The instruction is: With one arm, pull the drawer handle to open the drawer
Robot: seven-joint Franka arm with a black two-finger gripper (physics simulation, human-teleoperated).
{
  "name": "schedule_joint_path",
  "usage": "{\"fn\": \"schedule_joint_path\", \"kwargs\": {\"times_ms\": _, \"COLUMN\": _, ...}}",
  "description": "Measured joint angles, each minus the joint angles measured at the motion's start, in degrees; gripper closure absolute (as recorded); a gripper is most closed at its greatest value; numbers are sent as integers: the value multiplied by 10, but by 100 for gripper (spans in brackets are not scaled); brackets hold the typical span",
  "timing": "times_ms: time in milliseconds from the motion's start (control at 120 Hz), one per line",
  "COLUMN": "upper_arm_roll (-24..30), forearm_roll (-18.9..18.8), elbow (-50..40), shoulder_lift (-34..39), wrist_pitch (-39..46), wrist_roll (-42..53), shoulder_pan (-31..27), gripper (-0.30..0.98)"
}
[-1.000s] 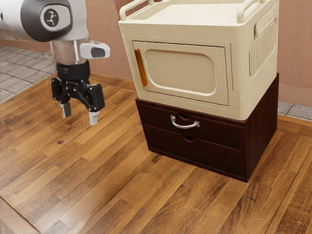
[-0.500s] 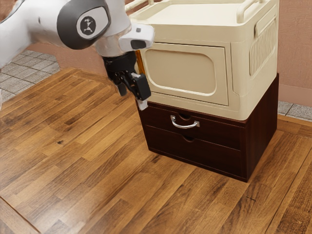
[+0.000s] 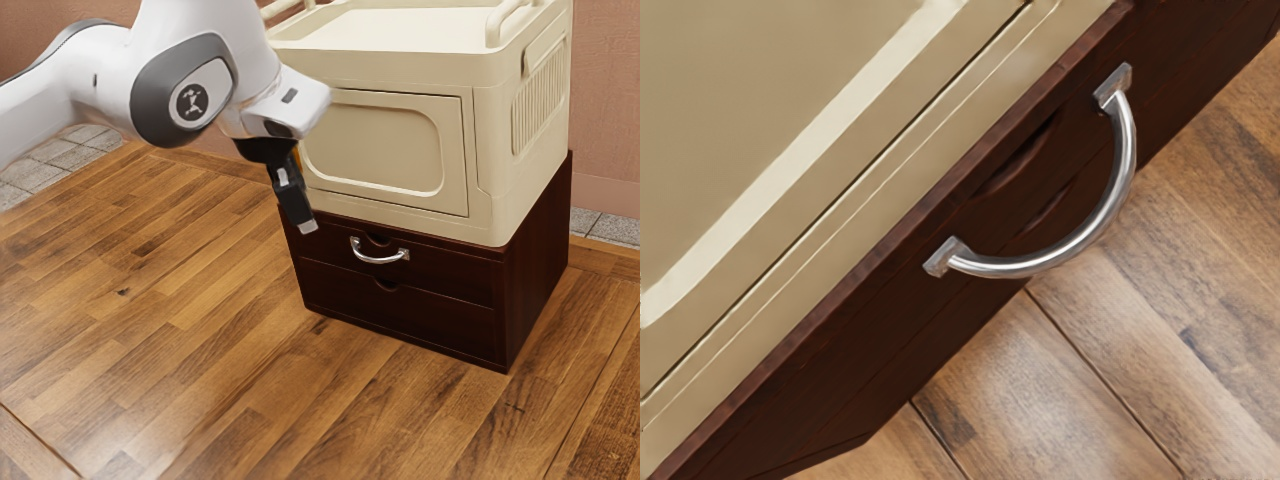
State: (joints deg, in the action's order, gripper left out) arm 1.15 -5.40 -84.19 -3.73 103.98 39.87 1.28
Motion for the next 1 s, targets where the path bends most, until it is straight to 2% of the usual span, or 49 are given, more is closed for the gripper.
{"fn": "schedule_joint_path", "kwargs": {"times_ms": 158, "upper_arm_roll": 3, "forearm_roll": -5, "elbow": -36, "shoulder_lift": 15, "wrist_pitch": 23, "wrist_roll": 58, "shoulder_pan": 7, "gripper": 0}}
{"fn": "schedule_joint_path", "kwargs": {"times_ms": 250, "upper_arm_roll": -1, "forearm_roll": -5, "elbow": -101, "shoulder_lift": 62, "wrist_pitch": 43, "wrist_roll": 85, "shoulder_pan": 12, "gripper": 0}}
{"fn": "schedule_joint_path", "kwargs": {"times_ms": 342, "upper_arm_roll": 1, "forearm_roll": -6, "elbow": -133, "shoulder_lift": 74, "wrist_pitch": 58, "wrist_roll": 108, "shoulder_pan": 6, "gripper": 0}}
{"fn": "schedule_joint_path", "kwargs": {"times_ms": 425, "upper_arm_roll": 9, "forearm_roll": -16, "elbow": -139, "shoulder_lift": 67, "wrist_pitch": 72, "wrist_roll": 134, "shoulder_pan": 5, "gripper": 0}}
{"fn": "schedule_joint_path", "kwargs": {"times_ms": 600, "upper_arm_roll": 15, "forearm_roll": -25, "elbow": -160, "shoulder_lift": 56, "wrist_pitch": 101, "wrist_roll": 188, "shoulder_pan": 38, "gripper": 0}}
{"fn": "schedule_joint_path", "kwargs": {"times_ms": 1000, "upper_arm_roll": 1, "forearm_roll": -23, "elbow": -155, "shoulder_lift": 46, "wrist_pitch": 133, "wrist_roll": 262, "shoulder_pan": 92, "gripper": 0}}
